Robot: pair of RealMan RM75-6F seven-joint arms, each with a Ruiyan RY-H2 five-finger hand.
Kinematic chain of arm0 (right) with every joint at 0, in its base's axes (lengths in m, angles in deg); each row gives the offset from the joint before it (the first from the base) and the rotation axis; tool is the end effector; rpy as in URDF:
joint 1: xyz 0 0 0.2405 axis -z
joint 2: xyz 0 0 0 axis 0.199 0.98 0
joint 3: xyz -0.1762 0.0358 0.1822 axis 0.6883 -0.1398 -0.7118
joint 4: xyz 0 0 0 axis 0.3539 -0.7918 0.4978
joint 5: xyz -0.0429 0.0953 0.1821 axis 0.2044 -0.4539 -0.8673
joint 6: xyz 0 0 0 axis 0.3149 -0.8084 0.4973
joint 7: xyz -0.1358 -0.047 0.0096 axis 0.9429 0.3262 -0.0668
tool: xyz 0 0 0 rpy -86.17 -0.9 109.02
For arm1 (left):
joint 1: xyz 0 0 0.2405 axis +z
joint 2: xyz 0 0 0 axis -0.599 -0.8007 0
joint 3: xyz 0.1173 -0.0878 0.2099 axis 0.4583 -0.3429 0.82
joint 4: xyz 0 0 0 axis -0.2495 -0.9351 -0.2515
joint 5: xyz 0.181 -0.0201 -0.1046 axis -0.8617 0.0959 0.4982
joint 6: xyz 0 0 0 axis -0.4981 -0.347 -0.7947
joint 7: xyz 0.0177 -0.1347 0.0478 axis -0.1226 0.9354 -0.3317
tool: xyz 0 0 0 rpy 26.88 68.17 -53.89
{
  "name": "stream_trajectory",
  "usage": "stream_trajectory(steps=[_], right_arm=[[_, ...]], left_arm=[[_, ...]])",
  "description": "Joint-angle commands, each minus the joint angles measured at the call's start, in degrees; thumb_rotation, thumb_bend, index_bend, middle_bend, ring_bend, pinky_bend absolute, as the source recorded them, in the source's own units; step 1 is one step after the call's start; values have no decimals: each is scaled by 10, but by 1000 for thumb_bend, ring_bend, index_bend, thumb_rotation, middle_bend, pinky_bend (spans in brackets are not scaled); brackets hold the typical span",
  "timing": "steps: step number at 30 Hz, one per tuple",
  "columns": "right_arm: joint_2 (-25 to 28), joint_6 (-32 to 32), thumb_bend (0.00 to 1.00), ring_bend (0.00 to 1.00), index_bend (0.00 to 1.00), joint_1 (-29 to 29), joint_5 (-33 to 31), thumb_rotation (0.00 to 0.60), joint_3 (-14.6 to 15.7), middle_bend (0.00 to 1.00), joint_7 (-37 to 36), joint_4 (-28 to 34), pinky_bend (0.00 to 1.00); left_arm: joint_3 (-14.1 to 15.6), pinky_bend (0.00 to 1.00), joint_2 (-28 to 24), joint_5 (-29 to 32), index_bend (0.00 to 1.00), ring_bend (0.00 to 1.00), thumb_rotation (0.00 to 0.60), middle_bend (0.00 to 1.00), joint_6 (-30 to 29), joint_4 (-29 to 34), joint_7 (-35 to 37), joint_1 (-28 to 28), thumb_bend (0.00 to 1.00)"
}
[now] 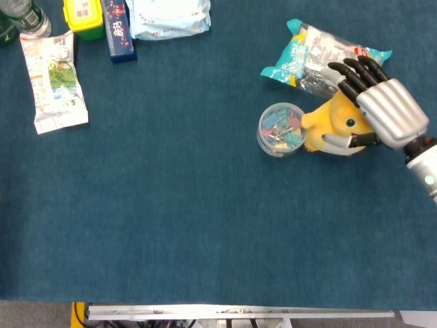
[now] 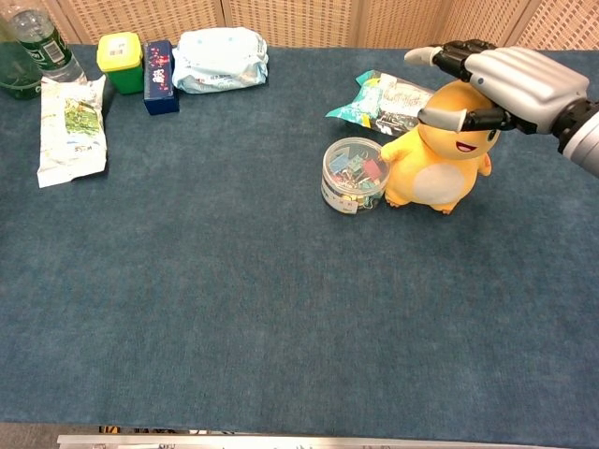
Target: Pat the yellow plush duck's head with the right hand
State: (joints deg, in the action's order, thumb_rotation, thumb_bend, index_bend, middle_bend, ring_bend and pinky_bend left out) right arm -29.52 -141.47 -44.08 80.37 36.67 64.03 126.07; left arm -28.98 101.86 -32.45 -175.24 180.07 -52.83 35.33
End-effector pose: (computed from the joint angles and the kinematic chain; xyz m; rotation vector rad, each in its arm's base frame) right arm -0.1890 -0.3124 0.0559 1.8985 -0.8997 1.0117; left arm -0.3281 0.1618 0.1531 -1.2989 -0.8915 -0.7903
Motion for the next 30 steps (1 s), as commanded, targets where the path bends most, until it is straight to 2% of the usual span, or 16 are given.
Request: stream_trajectory(steps=[1, 10, 18, 30], right_arm=[[-13, 10, 0, 0, 86, -9, -7, 0, 0, 83, -6, -17, 0], [-33, 31, 0, 0, 85, -26, -16, 0, 8, 83, -11, -45, 0], [-39, 24, 0, 0, 85, -30, -3, 0, 19, 83, -7, -41, 0], [-37, 24, 0, 0, 85, -32, -25, 0, 15, 83, -5, -53, 0]], left_arm=[[0, 45, 0, 1, 126, 95, 600, 83, 1, 0, 0, 0, 117], [-1, 45, 0, 3, 126, 95, 600, 83, 2, -1, -1, 0, 116], [0, 45, 1, 4, 126, 95, 600, 83, 3, -2, -3, 0, 117], [-1, 45, 2, 6, 126, 95, 600, 83, 4, -6, 1, 1, 117]])
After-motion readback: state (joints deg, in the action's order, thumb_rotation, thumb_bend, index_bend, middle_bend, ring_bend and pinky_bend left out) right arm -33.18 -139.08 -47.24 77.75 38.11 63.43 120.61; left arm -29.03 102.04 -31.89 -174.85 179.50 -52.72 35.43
